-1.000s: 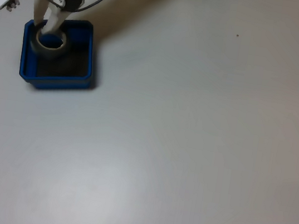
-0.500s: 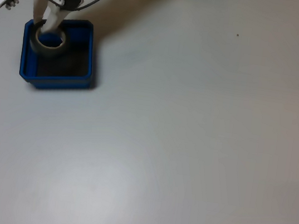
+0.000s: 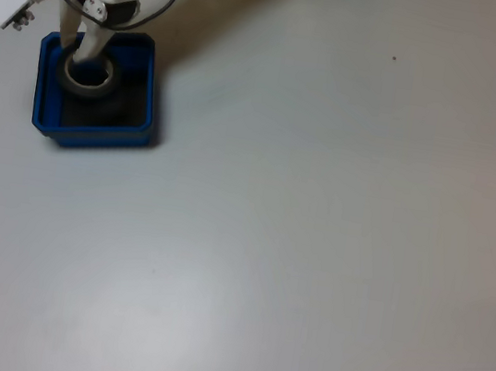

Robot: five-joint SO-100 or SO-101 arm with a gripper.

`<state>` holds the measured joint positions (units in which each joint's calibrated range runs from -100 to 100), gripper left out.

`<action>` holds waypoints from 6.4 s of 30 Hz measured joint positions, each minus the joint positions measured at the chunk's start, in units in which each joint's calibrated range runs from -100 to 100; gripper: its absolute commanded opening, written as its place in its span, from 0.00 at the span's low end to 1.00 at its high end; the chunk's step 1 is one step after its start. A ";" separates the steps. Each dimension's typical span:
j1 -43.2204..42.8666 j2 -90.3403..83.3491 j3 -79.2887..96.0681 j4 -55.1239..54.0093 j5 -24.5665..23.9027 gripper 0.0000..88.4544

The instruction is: Pick the black tape roll and drop it in the blue box

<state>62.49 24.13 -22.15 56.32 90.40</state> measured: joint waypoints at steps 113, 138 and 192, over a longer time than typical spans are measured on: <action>-54.23 -20.07 3.05 -0.08 0.33 0.02; -58.39 -73.58 62.33 -0.08 0.33 0.02; -58.39 -119.05 121.08 -16.17 0.00 0.02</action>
<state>4.11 -94.92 98.92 40.15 90.40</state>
